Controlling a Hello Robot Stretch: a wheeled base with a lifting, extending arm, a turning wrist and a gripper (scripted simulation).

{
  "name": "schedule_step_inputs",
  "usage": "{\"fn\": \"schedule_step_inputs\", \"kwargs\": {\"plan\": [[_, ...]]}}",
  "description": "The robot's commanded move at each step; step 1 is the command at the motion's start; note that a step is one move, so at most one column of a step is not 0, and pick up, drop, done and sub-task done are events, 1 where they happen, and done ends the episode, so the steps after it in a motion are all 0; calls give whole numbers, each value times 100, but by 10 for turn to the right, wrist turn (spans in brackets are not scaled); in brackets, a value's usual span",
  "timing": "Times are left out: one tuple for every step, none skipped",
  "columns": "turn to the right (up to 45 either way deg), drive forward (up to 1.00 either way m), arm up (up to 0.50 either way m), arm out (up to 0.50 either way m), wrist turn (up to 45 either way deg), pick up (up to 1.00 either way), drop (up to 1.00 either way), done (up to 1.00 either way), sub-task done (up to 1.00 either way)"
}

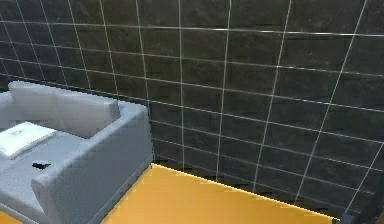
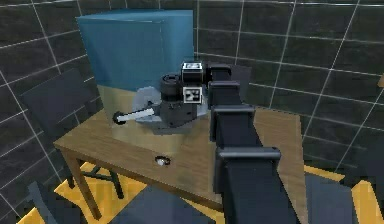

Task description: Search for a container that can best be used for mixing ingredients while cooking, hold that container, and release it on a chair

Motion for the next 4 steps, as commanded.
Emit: {"fn": "schedule_step_inputs", "kwargs": {"plan": [[0, 0, 0, 0, 90, 0, 0, 0, 0], [0, 0, -32, 0, 0, 0, 0, 0, 0], [0, 0, -50, 0, 0, 0, 0, 0, 0], [0, 0, 0, 0, 0, 0, 100, 0, 0]]}}
